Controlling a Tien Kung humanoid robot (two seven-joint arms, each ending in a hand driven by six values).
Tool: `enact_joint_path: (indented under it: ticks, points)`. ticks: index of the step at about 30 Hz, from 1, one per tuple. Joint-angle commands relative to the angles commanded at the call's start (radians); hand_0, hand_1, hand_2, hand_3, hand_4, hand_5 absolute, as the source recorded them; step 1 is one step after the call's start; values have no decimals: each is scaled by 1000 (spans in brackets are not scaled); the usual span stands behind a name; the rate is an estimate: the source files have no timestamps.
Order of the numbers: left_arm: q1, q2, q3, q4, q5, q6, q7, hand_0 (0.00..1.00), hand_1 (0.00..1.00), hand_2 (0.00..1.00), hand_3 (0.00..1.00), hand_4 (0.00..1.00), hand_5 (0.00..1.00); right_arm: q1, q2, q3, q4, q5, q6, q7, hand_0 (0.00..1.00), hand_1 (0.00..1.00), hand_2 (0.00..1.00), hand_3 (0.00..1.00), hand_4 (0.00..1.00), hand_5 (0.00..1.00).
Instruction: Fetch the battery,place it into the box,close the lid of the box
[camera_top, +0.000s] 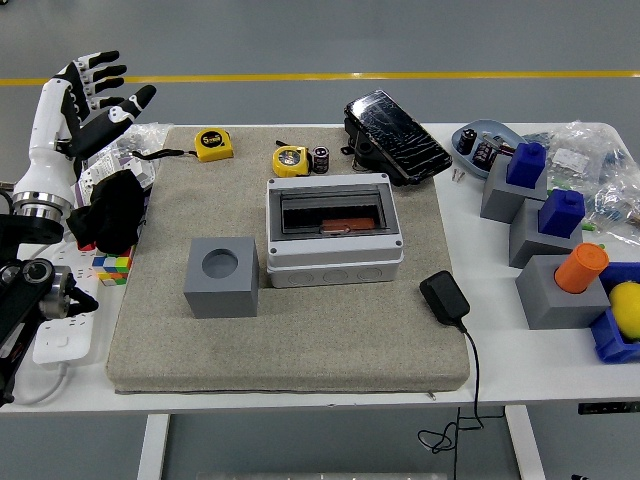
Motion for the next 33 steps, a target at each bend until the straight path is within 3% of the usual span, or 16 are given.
enact_joint_path:
  ticks: [9, 13, 19, 33]
  points:
    - [48, 14, -112, -4, -28, -6, -35, 573, 715, 694, 734, 998, 415, 26, 1, -22, -1, 8, 3, 0, 667, 674, 688, 534, 901, 481]
    - [58, 24, -113, -5, -26, -9, -32, 568, 711, 694, 734, 998, 416, 23, -3, -17, -3, 4, 0, 0, 666, 674, 687, 535, 902, 479]
    - [85, 8, -133, -19, -20, -16, -27, 567, 711, 694, 733, 998, 413, 3, 2, -10, -7, 1, 2, 0, 666, 673, 688, 534, 902, 479]
    - [101, 9, -163, -19, -20, -25, -14, 553, 708, 692, 720, 998, 393, 2, 3, 6, -8, -2, 1, -1, 666, 673, 688, 534, 901, 480]
